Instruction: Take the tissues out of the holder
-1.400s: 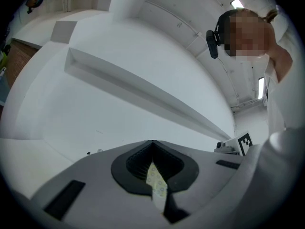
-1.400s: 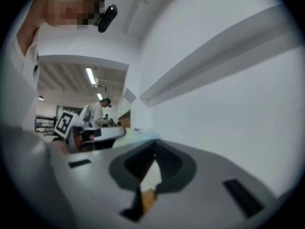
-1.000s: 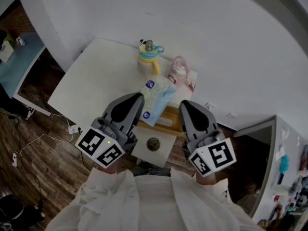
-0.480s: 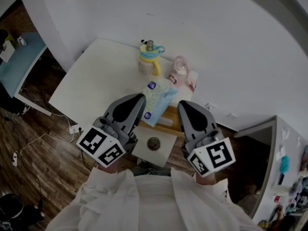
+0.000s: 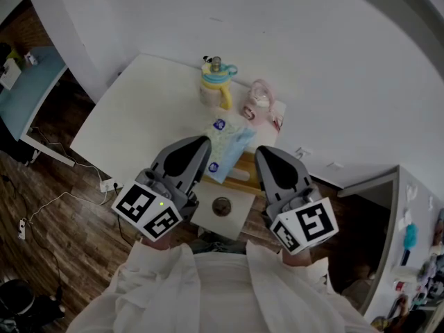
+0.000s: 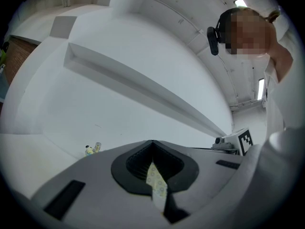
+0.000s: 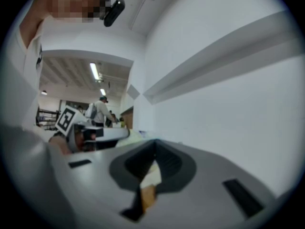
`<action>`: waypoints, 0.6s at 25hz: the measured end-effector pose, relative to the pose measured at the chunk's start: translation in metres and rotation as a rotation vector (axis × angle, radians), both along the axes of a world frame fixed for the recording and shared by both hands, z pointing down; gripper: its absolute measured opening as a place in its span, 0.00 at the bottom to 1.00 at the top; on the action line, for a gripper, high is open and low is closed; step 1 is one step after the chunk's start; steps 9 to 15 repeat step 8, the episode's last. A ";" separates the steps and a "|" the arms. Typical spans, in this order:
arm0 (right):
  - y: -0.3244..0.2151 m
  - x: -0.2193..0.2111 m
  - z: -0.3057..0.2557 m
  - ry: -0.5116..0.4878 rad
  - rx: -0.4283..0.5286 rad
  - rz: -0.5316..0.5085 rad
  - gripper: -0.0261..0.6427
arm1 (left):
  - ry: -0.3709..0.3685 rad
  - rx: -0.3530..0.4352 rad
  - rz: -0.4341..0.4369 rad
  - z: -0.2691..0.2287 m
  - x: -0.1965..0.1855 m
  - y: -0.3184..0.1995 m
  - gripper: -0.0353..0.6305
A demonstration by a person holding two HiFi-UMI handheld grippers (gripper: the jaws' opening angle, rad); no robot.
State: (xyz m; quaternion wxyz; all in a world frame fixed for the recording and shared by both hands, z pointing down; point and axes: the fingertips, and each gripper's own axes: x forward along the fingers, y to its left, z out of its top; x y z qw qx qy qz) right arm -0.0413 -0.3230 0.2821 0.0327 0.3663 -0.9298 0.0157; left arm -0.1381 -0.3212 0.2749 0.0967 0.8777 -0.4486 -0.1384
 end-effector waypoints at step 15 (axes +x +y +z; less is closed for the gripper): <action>-0.002 0.003 0.002 -0.006 -0.003 0.013 0.06 | -0.004 -0.006 0.009 0.002 0.001 -0.003 0.07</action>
